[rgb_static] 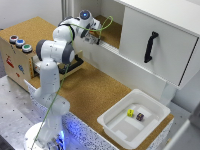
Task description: Grasp the pink block
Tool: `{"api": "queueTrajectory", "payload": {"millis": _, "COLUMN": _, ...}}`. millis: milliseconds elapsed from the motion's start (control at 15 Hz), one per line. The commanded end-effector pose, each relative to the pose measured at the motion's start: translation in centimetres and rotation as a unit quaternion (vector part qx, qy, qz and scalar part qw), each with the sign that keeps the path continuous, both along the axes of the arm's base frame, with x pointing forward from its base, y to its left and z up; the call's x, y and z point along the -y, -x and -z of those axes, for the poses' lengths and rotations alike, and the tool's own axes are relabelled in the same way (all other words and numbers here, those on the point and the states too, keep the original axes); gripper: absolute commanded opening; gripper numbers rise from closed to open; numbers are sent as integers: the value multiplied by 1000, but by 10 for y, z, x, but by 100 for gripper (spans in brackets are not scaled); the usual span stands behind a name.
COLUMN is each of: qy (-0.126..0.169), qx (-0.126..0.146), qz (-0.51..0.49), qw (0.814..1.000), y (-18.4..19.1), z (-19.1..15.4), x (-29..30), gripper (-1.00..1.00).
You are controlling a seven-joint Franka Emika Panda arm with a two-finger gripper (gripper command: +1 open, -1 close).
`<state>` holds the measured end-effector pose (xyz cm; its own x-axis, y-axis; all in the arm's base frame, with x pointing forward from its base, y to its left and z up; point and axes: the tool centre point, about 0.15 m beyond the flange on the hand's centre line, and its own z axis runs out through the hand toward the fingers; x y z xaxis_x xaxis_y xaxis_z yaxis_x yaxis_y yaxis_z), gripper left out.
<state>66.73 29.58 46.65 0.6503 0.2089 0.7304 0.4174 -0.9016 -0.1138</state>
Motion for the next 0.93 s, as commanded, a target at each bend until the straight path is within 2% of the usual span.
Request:
{"api": "queueTrajectory", "payload": {"millis": 0, "qy": 41, "qx": 3, "qz": 34, "qw": 999, "y": -19, "z": -11, "x": -13, "gripper": -100}}
{"api": "queueTrajectory", "payload": {"millis": 200, "qy": 43, "qx": 9, "qz": 34, "qw": 998, "y": 3, "z": -35, "x": -9, "gripper": -100}}
{"api": "queueTrajectory", "payload": {"millis": 400, "qy": 53, "qx": -5, "qz": 18, "qw": 998, "y": 33, "z": -50, "x": -3, "gripper": -100}}
{"api": "queueTrajectory", "payload": {"millis": 467, "qy": 50, "qx": -12, "qz": 13, "qw": 999, "y": 41, "z": -52, "x": -1, "gripper": -100}}
{"api": "queueTrajectory", "payload": {"millis": 667, "qy": 72, "qx": -49, "qz": 9, "qw": 996, "y": 66, "z": -56, "x": 7, "gripper": -100}}
{"api": "queueTrajectory", "payload": {"millis": 733, "qy": 83, "qx": -63, "qz": 8, "qw": 994, "y": 76, "z": -58, "x": 10, "gripper": -100}}
{"api": "queueTrajectory", "payload": {"millis": 867, "qy": 107, "qx": -73, "qz": -7, "qw": 992, "y": 95, "z": -67, "x": 15, "gripper": -100}}
